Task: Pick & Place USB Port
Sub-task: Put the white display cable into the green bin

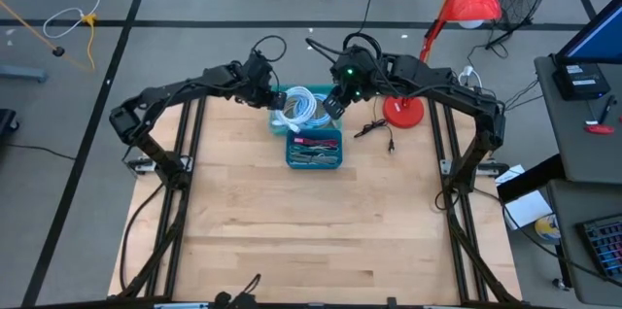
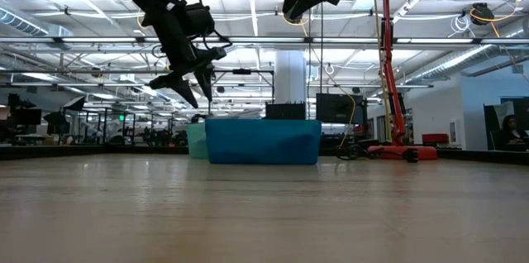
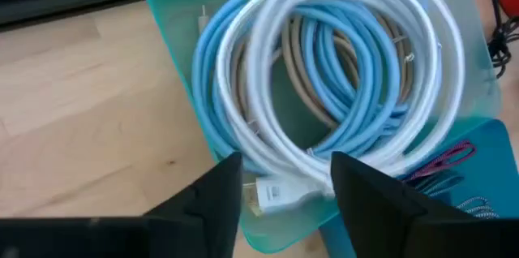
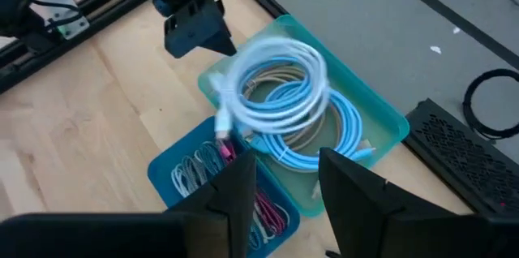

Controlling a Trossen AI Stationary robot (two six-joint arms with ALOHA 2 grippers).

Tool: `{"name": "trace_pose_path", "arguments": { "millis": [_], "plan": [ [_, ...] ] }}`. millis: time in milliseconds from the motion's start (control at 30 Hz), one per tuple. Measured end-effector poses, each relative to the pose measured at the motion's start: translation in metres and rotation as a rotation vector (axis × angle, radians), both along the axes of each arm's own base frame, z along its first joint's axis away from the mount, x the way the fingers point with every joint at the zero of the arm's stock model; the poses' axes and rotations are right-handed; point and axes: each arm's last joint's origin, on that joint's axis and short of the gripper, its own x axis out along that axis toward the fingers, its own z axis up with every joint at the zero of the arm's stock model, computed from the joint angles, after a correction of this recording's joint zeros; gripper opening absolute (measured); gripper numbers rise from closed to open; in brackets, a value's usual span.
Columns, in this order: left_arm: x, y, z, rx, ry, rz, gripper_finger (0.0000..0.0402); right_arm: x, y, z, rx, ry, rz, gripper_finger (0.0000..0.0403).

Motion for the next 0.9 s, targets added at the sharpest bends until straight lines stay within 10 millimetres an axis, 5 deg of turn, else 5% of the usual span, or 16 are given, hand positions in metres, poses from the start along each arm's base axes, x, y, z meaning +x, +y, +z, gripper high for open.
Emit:
{"name": "trace_pose_path", "arguments": {
  "millis": [333, 467, 700, 900],
  "plan": [
    [0.003, -0.001, 0.002, 0.004, -0.035, -0.03, 0.0195, 0.003, 0.003, 0.001, 0.012, -0.026, 0.015, 0.0125],
    [0.011, -0.004, 0.005, 0.004, -0.101, -0.095, 0.0153, 0.003, 0.003, 0.002, 0.01, -0.035, 0.015, 0.0125],
    [0.026, -0.013, 0.011, 0.039, -0.221, -0.258, 0.0013, 0.003, 0.003, 0.002, 0.012, -0.033, 0.014, 0.0125],
    [0.038, -0.017, 0.02, 0.059, -0.364, -0.342, 0.0003, 0.003, 0.003, 0.002, 0.016, -0.035, 0.01, 0.0125]
  ]
}}
